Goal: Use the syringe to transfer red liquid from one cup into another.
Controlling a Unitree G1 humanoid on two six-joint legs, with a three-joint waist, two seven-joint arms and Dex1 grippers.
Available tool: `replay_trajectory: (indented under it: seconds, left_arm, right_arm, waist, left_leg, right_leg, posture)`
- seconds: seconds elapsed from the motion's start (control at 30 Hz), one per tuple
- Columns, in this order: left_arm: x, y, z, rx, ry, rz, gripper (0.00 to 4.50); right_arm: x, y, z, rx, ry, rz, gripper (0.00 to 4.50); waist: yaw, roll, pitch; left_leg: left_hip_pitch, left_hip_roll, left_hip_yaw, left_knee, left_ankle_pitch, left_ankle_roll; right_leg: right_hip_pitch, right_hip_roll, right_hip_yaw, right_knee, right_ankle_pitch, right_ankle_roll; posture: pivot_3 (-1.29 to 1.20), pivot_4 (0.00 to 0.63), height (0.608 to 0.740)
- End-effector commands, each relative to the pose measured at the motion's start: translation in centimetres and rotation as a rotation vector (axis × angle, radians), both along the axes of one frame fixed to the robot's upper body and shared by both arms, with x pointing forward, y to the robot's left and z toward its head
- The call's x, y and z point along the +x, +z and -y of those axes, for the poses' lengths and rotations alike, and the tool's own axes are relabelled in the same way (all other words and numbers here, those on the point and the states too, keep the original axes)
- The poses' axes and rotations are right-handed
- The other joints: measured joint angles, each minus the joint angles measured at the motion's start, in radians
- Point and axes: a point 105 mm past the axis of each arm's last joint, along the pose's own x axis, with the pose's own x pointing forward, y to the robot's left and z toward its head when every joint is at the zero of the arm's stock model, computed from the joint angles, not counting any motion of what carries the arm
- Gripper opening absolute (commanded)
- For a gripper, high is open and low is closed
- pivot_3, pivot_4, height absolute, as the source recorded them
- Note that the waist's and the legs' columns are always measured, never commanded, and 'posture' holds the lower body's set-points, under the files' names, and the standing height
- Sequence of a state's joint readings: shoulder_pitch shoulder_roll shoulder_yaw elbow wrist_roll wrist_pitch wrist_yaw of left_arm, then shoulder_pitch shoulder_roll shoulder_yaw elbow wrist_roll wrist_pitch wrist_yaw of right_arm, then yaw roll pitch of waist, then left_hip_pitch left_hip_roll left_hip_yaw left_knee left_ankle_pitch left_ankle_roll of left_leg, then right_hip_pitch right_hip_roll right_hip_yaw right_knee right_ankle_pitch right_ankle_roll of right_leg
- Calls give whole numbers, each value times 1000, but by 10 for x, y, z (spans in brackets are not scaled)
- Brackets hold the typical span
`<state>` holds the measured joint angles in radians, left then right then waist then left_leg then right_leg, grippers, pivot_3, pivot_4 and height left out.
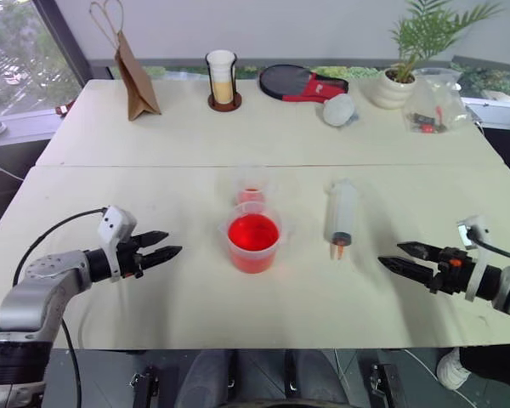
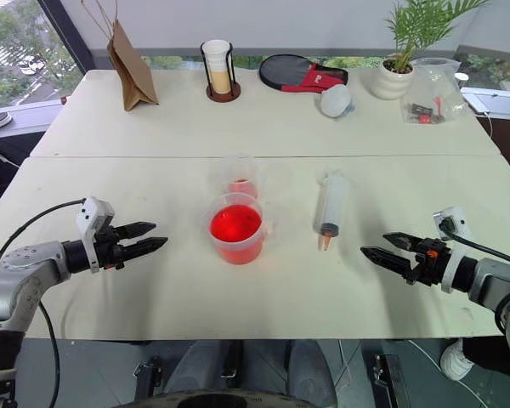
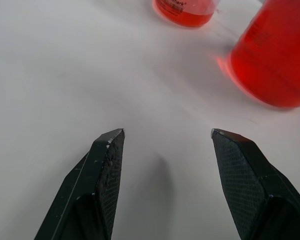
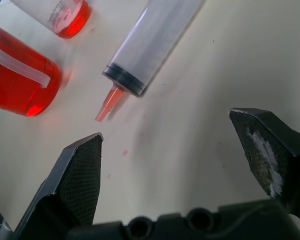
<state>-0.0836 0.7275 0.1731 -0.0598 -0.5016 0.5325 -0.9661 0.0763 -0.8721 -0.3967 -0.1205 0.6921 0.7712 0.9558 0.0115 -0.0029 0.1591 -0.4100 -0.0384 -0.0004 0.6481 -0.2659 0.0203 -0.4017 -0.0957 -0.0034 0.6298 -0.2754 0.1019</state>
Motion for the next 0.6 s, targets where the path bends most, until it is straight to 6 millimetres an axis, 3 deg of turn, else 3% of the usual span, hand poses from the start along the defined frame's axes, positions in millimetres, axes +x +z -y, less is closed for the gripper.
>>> replay_trajectory:
  seconds: [0.03, 0.5, 0.6]
  left_arm:
    - [2, 9, -4, 21, 1, 57, 2852]
    - [17, 19, -6, 54, 27, 112, 2852]
    - [25, 25, -7, 67, 24, 140, 2852]
  right_arm:
    - [4, 9, -7, -12, 26, 45, 4421]
    - [20, 15, 2, -91, -22, 32, 4421]
    - [33, 28, 11, -77, -75, 47, 4421]
  waist:
    - [-1, 0, 0]
    - [1, 0, 0]
    - [0, 0, 0]
  left_leg:
    - [0, 0, 0, 0, 0, 0]
    - [0, 0, 0, 0, 0, 0]
    - [0, 0, 0, 0, 0, 0]
  right_leg:
    - [0, 0, 0, 0, 0, 0]
    - [0, 0, 0, 0, 0, 0]
    - [0, 0, 0, 0, 0, 0]
  posture:
    - [0, 150, 740]
    - [0, 150, 740]
    - [0, 150, 740]
